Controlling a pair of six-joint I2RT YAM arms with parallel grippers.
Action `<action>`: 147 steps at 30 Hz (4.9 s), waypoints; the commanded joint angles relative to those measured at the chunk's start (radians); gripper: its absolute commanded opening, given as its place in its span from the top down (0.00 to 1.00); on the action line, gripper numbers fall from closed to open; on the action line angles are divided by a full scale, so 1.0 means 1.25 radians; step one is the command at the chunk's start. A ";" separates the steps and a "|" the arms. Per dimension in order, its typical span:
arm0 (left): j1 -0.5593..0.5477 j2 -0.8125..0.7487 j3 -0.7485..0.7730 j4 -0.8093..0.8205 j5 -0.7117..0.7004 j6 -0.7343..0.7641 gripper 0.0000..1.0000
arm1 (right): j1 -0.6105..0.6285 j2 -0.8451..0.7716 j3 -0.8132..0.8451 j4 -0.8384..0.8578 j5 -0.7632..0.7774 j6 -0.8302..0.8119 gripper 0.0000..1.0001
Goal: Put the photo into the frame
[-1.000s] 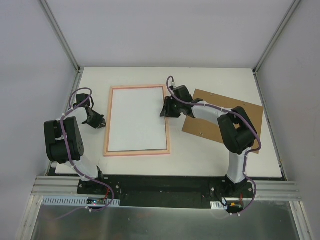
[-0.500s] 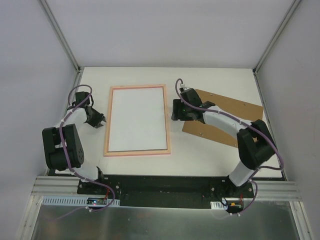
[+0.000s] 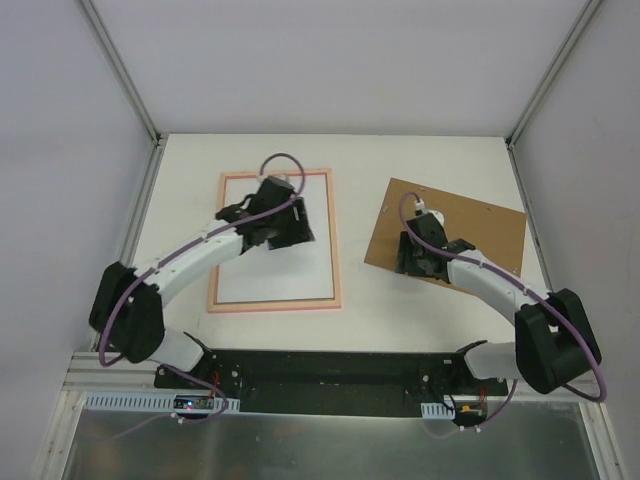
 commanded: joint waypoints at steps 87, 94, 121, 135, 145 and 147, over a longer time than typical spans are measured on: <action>-0.393 0.835 0.834 -0.018 -0.037 0.200 0.66 | -0.394 -0.223 0.144 -0.180 0.019 0.008 0.58; -0.418 0.841 0.814 -0.018 -0.016 0.272 0.74 | -0.394 -0.226 0.128 -0.167 0.007 0.015 0.58; -0.433 0.723 0.557 -0.096 -0.014 0.529 0.98 | -0.393 -0.179 0.100 -0.120 -0.015 0.035 0.58; -0.242 0.686 0.394 -0.193 -0.104 0.491 1.00 | -0.360 -0.142 0.093 -0.093 -0.023 0.042 0.58; -0.107 0.720 0.517 -0.289 -0.088 0.420 1.00 | -0.306 -0.098 0.075 -0.079 -0.050 0.033 0.57; -0.104 0.722 0.553 -0.304 -0.072 0.400 1.00 | -0.290 -0.082 0.071 -0.077 -0.056 0.027 0.57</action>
